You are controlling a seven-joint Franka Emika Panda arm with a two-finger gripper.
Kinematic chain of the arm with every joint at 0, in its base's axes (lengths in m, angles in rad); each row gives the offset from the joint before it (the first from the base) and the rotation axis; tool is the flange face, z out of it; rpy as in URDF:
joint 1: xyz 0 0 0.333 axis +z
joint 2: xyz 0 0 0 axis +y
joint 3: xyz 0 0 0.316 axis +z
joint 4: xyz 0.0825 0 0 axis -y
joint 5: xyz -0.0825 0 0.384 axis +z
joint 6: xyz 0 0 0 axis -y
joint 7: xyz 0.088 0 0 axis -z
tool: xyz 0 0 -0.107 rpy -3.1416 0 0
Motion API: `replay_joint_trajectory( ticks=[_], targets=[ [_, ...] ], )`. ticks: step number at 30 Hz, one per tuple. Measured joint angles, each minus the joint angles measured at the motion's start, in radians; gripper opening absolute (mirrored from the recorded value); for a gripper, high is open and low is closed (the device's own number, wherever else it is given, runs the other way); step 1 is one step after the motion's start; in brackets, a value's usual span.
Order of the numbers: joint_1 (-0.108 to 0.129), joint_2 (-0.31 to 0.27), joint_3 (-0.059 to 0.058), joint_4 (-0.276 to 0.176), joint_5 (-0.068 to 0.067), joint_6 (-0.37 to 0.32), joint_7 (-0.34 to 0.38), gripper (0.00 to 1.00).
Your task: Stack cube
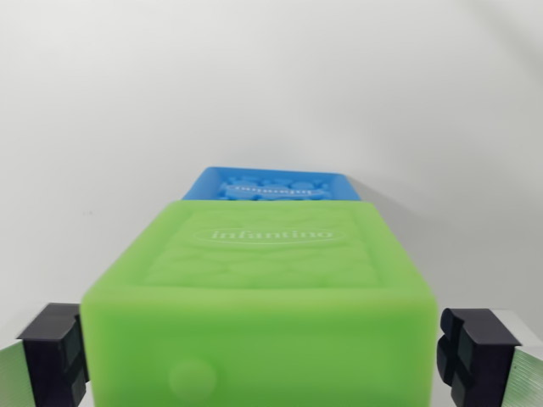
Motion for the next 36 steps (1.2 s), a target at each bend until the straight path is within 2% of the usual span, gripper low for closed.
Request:
replay_joint_trajectory(
  ticks=[13, 36],
  targets=[
    [0.0, -0.046, 0.0, -0.005, 0.0, -0.038, 0.0, 1.0],
    [0.0, -0.187, 0.001, -0.001, 0.0, -0.181, 0.0, 1.0]
  ],
)
